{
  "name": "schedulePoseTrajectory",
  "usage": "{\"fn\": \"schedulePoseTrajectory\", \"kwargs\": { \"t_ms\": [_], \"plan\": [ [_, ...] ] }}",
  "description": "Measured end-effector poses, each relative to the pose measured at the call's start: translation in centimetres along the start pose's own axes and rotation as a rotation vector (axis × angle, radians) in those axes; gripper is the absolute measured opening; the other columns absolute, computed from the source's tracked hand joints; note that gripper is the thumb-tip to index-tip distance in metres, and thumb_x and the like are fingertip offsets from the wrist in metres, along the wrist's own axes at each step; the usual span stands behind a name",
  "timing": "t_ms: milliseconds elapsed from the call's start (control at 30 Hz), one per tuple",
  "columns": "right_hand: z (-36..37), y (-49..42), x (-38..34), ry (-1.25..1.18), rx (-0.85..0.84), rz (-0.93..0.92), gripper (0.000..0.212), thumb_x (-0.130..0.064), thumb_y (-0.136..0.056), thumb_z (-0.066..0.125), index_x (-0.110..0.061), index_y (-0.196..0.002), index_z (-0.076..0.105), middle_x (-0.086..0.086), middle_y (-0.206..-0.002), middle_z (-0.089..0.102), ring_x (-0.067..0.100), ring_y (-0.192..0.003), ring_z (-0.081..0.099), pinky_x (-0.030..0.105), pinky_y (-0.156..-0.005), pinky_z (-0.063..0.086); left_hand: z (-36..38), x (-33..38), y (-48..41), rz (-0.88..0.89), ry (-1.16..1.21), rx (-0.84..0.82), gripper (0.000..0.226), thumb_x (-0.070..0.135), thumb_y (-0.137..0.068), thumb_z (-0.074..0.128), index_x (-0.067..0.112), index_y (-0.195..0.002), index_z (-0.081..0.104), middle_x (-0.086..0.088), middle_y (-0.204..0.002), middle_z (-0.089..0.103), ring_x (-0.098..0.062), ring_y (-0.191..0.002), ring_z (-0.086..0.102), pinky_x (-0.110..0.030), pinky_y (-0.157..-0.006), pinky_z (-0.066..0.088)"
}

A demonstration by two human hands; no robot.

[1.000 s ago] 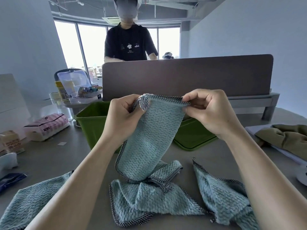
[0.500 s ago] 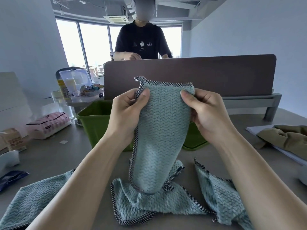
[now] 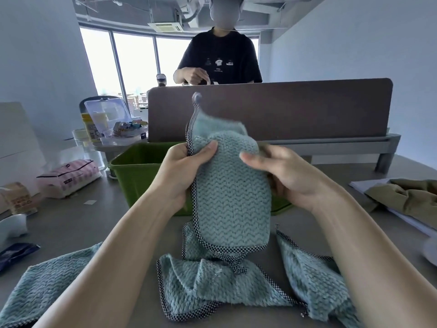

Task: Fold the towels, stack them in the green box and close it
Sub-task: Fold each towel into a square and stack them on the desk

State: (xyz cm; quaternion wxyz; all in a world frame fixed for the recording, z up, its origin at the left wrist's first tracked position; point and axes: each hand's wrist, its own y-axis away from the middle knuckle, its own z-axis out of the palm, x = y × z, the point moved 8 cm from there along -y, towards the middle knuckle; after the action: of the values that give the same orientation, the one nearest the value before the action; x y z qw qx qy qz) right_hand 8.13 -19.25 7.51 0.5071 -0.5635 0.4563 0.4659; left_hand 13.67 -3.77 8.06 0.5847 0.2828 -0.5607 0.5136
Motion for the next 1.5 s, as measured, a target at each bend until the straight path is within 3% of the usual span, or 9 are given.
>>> {"fn": "schedulePoseTrajectory", "kwargs": {
  "t_ms": [167, 267, 667, 800, 1000, 1133, 1300, 1433, 1500],
  "plan": [
    [-1.2, -0.7, 1.3, -0.02, 0.134, 0.023, 0.014, -0.01, -0.084, 0.073, -0.005, -0.097, 0.074, 0.007, -0.1, 0.078, 0.021, -0.094, 0.073, 0.034, -0.087, 0.057, 0.1, -0.6, -0.1, -0.043, -0.057, -0.022, 0.024, 0.021, -0.089, 0.069, 0.0, -0.101, 0.072, -0.008, -0.094, 0.077, -0.018, -0.083, 0.073, -0.027, -0.07, 0.058],
    [-2.3, -0.8, 1.1, -0.07, 0.209, -0.014, 0.014, -0.007, -0.084, 0.073, -0.003, -0.097, 0.074, 0.008, -0.098, 0.078, 0.019, -0.088, 0.074, 0.03, -0.08, 0.058, 0.7, -1.0, 0.0, -0.054, -0.158, -0.142, 0.034, 0.017, -0.08, 0.074, 0.0, -0.109, 0.07, -0.01, -0.105, 0.076, -0.019, -0.094, 0.073, -0.027, -0.08, 0.058],
    [-4.2, -0.5, 0.8, -0.138, 0.385, -0.075, 0.016, -0.009, -0.08, 0.078, -0.002, -0.094, 0.074, 0.009, -0.089, 0.077, 0.018, -0.077, 0.073, 0.029, -0.072, 0.06, -0.7, -1.6, 0.2, -0.208, -0.439, -0.237, 0.041, 0.032, -0.067, 0.076, 0.005, -0.098, 0.075, -0.008, -0.093, 0.078, -0.014, -0.077, 0.074, -0.023, -0.065, 0.059],
    [-4.3, -0.5, 0.8, -0.153, 0.345, -0.066, 0.009, -0.005, -0.081, 0.075, -0.005, -0.09, 0.073, 0.006, -0.087, 0.076, 0.015, -0.077, 0.072, 0.027, -0.069, 0.059, -0.7, -0.4, -0.4, -0.033, -0.335, -0.172, 0.035, 0.023, -0.067, 0.077, 0.003, -0.096, 0.075, -0.01, -0.097, 0.077, -0.02, -0.088, 0.073, -0.029, -0.078, 0.06],
    [-5.3, -0.4, 0.7, -0.11, 0.312, -0.074, 0.012, 0.003, -0.079, 0.073, -0.006, -0.088, 0.072, 0.006, -0.086, 0.076, 0.019, -0.084, 0.073, 0.029, -0.071, 0.06, -1.3, 1.0, -0.9, 0.234, -0.393, -0.01, 0.028, 0.036, -0.07, 0.08, 0.01, -0.082, 0.079, -0.012, -0.095, 0.074, -0.016, -0.087, 0.064, -0.036, -0.089, 0.05],
    [-5.7, -0.2, -0.3, -0.009, 0.377, -0.186, 0.013, -0.015, -0.077, 0.08, -0.008, -0.086, 0.075, 0.003, -0.089, 0.077, 0.019, -0.092, 0.071, 0.034, -0.088, 0.056, -1.7, 1.9, -1.1, 0.36, -0.522, 0.048, 0.014, 0.034, -0.08, 0.079, 0.023, -0.071, 0.076, 0.014, -0.12, 0.063, -0.003, -0.118, 0.055, -0.033, -0.1, 0.043],
    [-4.9, -0.4, -0.7, -0.039, 0.33, -0.222, 0.006, -0.02, -0.081, 0.077, -0.014, -0.083, 0.077, 0.002, -0.094, 0.075, 0.019, -0.099, 0.068, 0.042, -0.096, 0.05, -0.9, 1.5, -0.7, 0.305, -0.286, -0.048, 0.007, 0.017, -0.088, 0.071, 0.014, -0.083, 0.075, 0.002, -0.087, 0.074, -0.008, -0.085, 0.067, -0.024, -0.077, 0.051],
    [-4.9, -0.4, -0.7, -0.087, 0.343, -0.238, 0.006, -0.012, -0.086, 0.073, -0.014, -0.082, 0.076, 0.003, -0.092, 0.076, 0.02, -0.094, 0.07, 0.037, -0.081, 0.056, -1.0, 1.0, -0.8, 0.245, -0.21, -0.022, 0.01, 0.01, -0.088, 0.07, 0.01, -0.097, 0.075, -0.004, -0.094, 0.077, -0.015, -0.086, 0.072, -0.026, -0.074, 0.056],
    [-4.9, -0.4, -0.7, -0.066, 0.369, -0.238, 0.005, -0.012, -0.088, 0.072, -0.015, -0.086, 0.076, 0.004, -0.094, 0.076, 0.022, -0.092, 0.071, 0.045, -0.085, 0.058, -0.8, 0.8, -0.8, 0.229, -0.208, -0.017, 0.009, 0.009, -0.089, 0.068, 0.009, -0.097, 0.074, -0.005, -0.092, 0.077, -0.015, -0.083, 0.072, -0.028, -0.073, 0.057]
  ]
}}
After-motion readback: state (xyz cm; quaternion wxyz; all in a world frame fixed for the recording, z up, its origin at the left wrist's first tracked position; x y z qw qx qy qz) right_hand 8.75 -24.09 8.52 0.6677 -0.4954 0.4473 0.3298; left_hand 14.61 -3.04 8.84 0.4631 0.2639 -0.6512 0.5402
